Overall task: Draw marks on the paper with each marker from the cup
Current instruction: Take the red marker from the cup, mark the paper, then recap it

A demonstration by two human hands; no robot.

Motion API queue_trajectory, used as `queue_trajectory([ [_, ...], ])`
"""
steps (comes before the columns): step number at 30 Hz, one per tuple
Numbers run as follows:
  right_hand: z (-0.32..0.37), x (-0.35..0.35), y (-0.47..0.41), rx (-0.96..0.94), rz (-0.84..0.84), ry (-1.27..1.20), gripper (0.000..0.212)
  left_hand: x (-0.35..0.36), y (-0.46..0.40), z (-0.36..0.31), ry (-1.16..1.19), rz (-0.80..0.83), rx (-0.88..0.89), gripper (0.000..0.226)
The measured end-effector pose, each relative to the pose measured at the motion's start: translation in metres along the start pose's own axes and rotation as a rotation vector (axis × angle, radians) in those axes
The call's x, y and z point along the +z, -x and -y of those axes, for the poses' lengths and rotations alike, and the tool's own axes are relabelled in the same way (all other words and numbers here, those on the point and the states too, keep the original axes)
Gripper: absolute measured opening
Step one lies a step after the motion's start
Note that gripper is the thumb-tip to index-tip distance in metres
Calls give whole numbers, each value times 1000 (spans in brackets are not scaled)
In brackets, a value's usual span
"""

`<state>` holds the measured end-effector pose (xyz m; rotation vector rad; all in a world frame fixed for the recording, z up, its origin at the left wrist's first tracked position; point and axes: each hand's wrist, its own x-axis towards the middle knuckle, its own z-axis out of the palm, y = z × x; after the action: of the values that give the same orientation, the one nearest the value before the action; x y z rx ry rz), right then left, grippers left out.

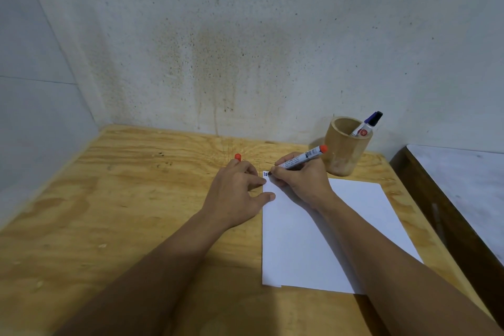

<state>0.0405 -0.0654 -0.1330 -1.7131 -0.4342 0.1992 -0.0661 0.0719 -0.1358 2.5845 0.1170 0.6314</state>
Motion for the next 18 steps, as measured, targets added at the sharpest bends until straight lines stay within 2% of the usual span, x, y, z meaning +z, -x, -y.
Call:
queue_trajectory([
  [7,-1,-1,1,-23,3,48,7,2,1,0,-9,8,-5,43],
  [10,0,-1,3,-16,-10,-25,6,3,2,2,-10,0,6,43],
  [12,5,-2,0,-8,-47,-83,14,3,-2,1,-9,2,14,43],
  [14,26,-12,4,-33,-98,-147,22,-9,-9,-11,16,-47,8,42],
  [18,29,-10,3,16,-69,-252,17,-14,-17,-9,193,-270,-143,35],
])
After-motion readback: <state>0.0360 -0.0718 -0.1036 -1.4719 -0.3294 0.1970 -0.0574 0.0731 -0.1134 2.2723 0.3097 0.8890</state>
